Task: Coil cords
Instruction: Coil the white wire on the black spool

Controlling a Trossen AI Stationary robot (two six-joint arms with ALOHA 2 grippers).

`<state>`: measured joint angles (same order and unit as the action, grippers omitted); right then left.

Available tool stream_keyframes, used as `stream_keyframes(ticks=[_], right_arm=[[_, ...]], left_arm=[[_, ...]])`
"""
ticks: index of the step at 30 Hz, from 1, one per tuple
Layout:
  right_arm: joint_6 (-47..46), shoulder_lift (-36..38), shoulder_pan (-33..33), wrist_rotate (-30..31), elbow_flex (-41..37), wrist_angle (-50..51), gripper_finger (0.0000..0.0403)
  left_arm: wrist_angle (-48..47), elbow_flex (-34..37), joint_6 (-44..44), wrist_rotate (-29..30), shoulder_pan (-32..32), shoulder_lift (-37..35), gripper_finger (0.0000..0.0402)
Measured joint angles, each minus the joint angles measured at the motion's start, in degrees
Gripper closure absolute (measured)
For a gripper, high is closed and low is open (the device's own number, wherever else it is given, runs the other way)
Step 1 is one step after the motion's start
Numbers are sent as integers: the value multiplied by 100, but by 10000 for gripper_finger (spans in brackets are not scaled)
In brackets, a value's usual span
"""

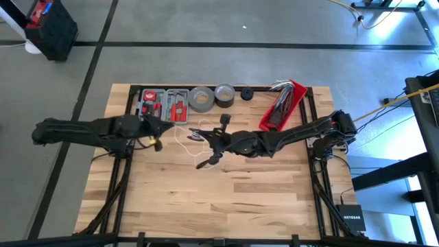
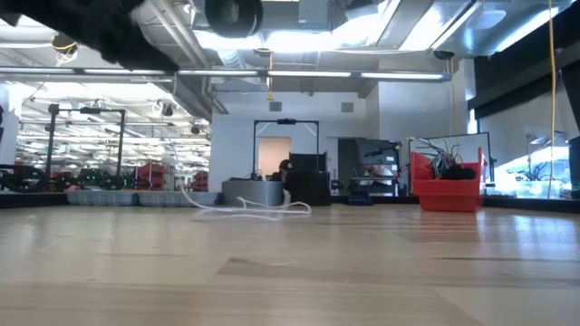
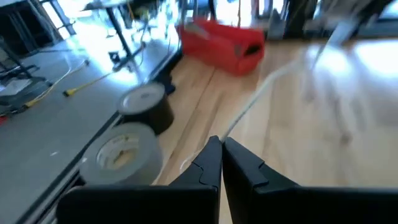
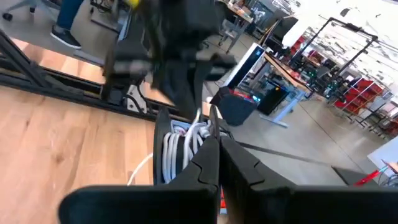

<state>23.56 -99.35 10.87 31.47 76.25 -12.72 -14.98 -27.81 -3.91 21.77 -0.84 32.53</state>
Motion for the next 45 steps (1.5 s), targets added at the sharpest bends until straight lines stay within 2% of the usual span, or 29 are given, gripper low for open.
stream_keyframes(ticks=[5,13,20,27,30,38,45], right_arm=[[-4,-312,-285,-257,-2,2,397],[-232,-584,-575,-546,-17,-31,397],[-154,-409,-395,644,-7,-411,397],[-93,-415,-373,453,-11,-480,397],[-107,-466,-415,443,-11,-536,397],[-120,-479,-409,316,-15,-877,397],[-301,-479,-410,-223,-15,-1147,397]], left_arm=[[47,-4,336,-500,1,-451,401],[87,-4,465,-538,4,-452,401],[28,29,330,-598,11,-419,401],[768,185,437,-1061,11,-341,401],[1199,227,527,-1413,44,-121,401],[2248,232,503,-1421,430,1109,401],[2950,236,411,-884,450,2087,401]])
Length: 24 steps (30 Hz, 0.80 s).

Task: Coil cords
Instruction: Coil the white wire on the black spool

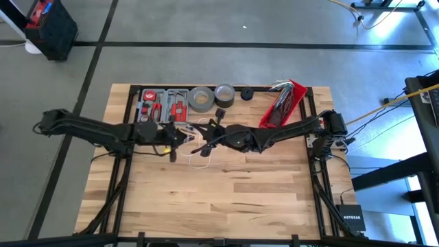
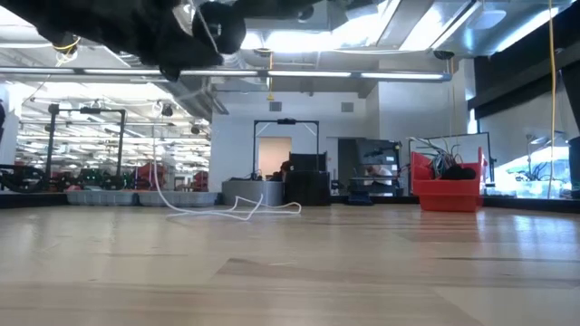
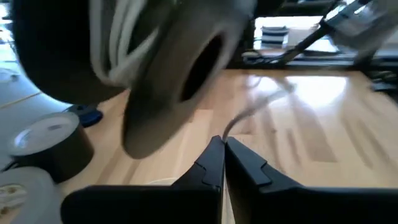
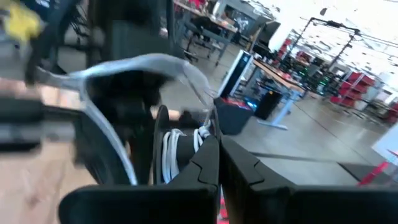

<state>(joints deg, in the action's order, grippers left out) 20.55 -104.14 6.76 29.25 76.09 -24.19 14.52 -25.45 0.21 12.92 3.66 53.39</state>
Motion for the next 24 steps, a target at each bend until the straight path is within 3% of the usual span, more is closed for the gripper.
stream_keyframes(ticks=[11,18,24], right_arm=[[-376,-2,-9,-583,-11,-413,397],[-560,-2,-9,-618,-11,-433,397],[-625,-2,7,255,7,-331,397]], left_arm=[[803,-2,-38,40,4,784,401],[904,-2,-48,119,-6,843,401],[1001,0,-49,214,170,375,401]])
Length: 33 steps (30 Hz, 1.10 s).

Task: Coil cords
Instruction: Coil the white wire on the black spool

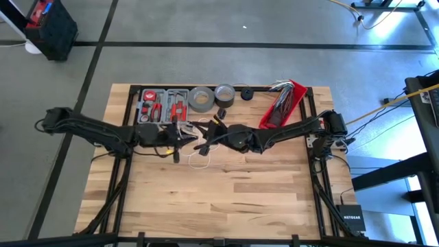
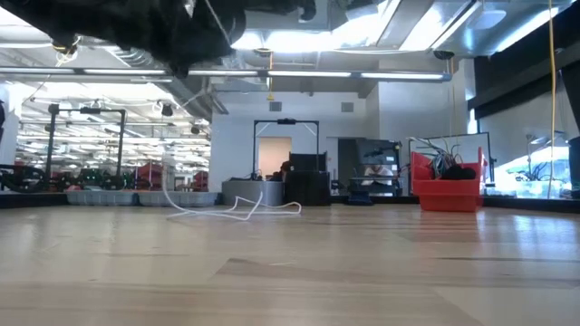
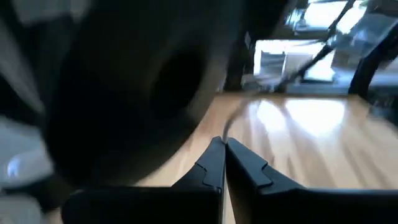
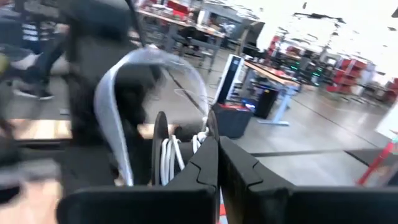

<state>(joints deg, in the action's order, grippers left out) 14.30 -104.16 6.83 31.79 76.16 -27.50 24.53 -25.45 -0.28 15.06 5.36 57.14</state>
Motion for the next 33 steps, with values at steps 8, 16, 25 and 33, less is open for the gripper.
stream_keyframes(ticks=[8,16,25,33], right_arm=[[-513,0,-16,227,2,-90,397],[-508,0,-13,246,0,-27,397],[-351,9,6,446,0,81,397],[-187,89,140,403,-4,-135,397]], left_arm=[[1100,0,-314,672,77,153,401],[1414,-395,-470,693,61,860,401],[1034,-614,-799,996,55,1174,401],[-688,-615,-705,996,53,1174,401]])
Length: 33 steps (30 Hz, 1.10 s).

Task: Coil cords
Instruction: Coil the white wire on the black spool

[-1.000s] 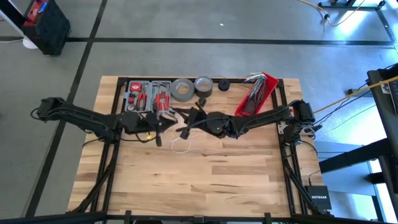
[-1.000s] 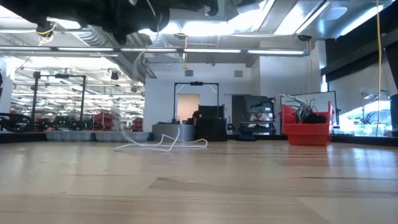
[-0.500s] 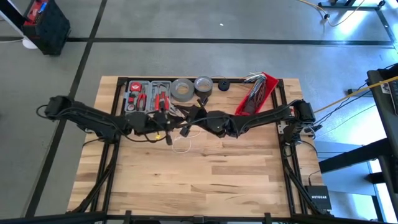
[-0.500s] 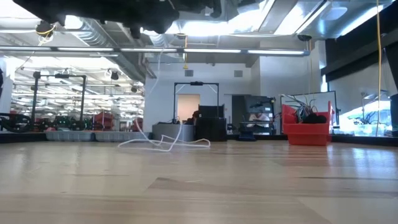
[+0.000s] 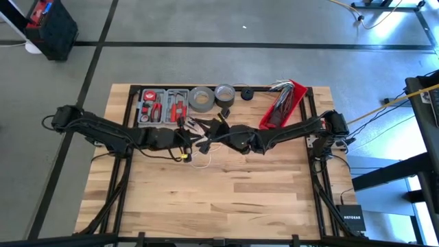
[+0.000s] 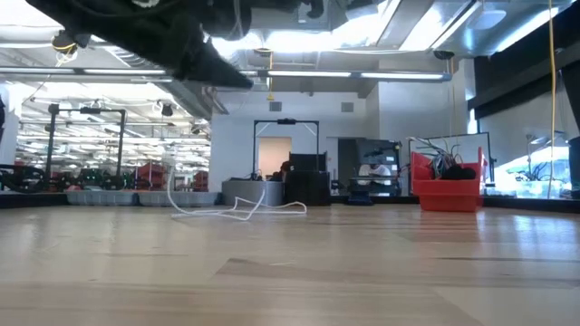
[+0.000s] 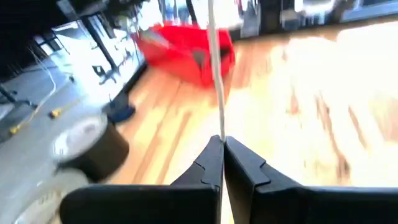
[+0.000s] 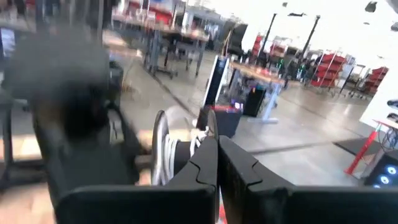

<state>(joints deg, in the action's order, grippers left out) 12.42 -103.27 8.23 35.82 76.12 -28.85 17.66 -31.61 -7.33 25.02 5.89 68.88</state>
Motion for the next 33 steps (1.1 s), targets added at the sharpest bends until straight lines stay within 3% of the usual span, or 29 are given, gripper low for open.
stream_keyframes(ticks=[9,18,33], right_arm=[[426,397,445,18,-2,69,397],[1107,444,762,361,-20,272,397],[1022,499,533,-304,11,1257,397]], left_arm=[[-1511,51,-61,158,0,0,401],[-2533,36,-539,1057,-1,-184,401],[-3474,67,-390,1135,-9,-2774,401]])
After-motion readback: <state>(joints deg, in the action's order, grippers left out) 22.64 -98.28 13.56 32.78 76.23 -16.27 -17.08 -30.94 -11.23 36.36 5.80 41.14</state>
